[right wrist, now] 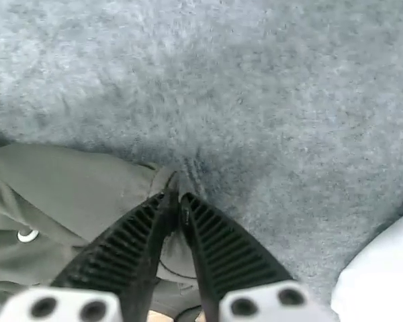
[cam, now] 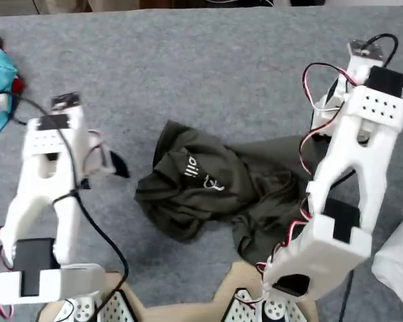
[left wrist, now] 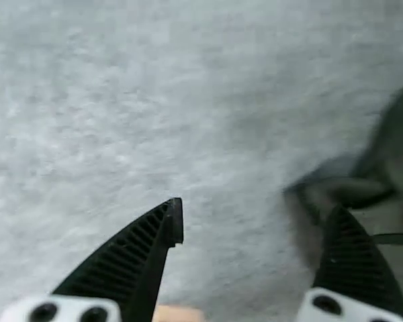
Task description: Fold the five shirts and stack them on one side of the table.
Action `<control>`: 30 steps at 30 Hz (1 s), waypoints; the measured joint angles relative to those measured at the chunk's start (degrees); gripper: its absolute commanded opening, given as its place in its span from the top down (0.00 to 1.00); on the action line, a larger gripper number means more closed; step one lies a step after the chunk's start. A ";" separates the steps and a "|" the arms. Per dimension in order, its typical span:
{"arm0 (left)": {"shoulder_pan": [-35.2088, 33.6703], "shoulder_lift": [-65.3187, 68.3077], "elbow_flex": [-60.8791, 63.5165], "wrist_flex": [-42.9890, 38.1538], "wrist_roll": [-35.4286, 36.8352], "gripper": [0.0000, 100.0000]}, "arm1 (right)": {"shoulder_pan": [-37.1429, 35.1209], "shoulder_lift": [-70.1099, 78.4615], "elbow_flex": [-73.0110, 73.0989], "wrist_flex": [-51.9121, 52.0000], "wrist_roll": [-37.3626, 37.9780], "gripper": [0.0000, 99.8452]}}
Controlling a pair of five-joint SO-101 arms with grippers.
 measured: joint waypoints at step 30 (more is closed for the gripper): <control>26.55 5.45 -6.24 -9.58 17.67 0.67 | 0.00 23.47 0.00 -6.86 -3.43 0.99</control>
